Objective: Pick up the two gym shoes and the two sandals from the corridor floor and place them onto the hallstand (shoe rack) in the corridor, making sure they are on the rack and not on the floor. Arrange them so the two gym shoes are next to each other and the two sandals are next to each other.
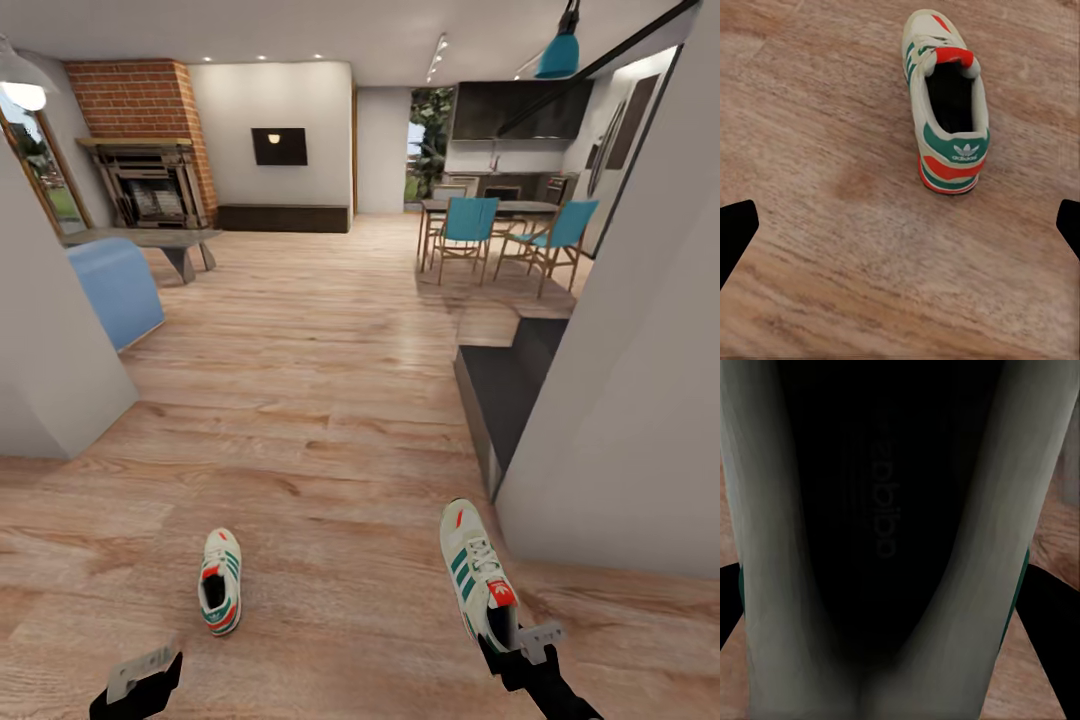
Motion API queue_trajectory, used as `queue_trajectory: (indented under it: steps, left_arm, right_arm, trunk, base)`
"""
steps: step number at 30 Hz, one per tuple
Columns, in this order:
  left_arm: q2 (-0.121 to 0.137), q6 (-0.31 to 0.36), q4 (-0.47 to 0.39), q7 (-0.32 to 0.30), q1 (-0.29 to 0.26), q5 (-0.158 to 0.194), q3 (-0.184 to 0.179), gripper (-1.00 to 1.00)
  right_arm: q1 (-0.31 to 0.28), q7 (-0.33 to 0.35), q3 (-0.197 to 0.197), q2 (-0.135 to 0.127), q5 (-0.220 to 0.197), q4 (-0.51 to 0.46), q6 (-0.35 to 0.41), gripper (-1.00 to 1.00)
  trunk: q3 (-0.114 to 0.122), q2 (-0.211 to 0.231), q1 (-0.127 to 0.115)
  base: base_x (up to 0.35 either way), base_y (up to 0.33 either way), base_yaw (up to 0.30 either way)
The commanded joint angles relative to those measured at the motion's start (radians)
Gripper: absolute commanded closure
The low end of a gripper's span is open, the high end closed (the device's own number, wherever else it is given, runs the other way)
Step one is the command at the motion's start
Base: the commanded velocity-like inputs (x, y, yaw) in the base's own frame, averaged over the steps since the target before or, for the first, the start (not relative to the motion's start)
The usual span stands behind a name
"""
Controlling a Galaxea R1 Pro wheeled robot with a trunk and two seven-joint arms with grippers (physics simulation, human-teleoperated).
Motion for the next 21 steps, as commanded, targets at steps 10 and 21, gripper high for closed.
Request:
queue_trajectory:
  steps: [10, 21]
  left_arm:
    - [-0.001, -0.004, 0.001, -0.006, -0.001, -0.006, 0.010, -1.00]
    - [-0.001, -0.004, 0.002, -0.006, -0.001, -0.006, 0.010, -1.00]
  right_arm:
    - [0.000, 0.007, 0.003, 0.000, -0.011, 0.000, -0.002, 1.00]
    - [0.000, 0.007, 0.003, 0.000, -0.011, 0.000, -0.001, 1.00]
  trunk:
    - [-0.001, 0.000, 0.000]
    - [-0.001, 0.000, 0.000]
  base:
    - [0.244, -0.184, 0.273]
    - [0.130, -0.067, 0.273]
